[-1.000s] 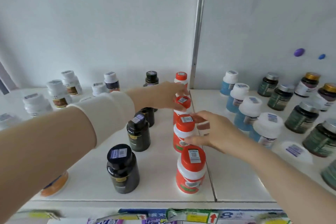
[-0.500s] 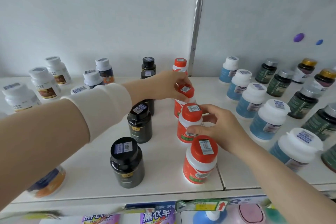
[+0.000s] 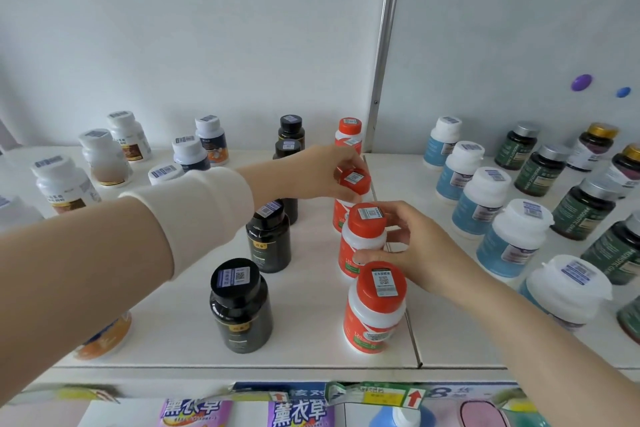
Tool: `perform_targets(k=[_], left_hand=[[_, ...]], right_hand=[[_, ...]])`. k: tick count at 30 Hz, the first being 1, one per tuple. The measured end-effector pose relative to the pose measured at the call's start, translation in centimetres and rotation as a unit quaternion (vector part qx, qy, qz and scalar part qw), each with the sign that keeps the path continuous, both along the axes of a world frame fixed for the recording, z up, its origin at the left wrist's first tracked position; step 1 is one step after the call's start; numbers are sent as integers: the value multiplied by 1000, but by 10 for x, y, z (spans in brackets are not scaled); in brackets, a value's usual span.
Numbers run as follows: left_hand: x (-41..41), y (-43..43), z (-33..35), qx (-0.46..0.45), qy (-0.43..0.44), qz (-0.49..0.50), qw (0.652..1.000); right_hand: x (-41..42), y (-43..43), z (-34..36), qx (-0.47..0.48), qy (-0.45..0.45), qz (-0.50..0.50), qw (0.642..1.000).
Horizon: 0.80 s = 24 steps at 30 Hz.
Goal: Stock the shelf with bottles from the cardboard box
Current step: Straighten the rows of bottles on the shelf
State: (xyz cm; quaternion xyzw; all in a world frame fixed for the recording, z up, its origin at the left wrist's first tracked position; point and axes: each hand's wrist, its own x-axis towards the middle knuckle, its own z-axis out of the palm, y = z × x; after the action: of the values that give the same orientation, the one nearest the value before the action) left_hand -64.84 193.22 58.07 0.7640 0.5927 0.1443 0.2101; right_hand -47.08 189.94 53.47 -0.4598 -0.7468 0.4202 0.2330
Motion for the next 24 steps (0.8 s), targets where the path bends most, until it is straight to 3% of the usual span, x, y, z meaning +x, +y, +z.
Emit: perform_targets(k=[7,11,15,19,24], left_hand=[[-19,-14,30,17,2,38,999],[-47,-27,54,15,81,48,995],[-74,-34,61,1,211,41,977],[-88,-32,51,-3,236,30,971],[-93,-19,30,0,152,7,988]], right_hand=[[11,13,59,97,-37,5,995],[-13,20,79,191,-135,49,971],[-45,18,83,271,-258,96,922],[-73,7,79,274,-329,114,897],[-97,-14,64,181,-271,86,941]])
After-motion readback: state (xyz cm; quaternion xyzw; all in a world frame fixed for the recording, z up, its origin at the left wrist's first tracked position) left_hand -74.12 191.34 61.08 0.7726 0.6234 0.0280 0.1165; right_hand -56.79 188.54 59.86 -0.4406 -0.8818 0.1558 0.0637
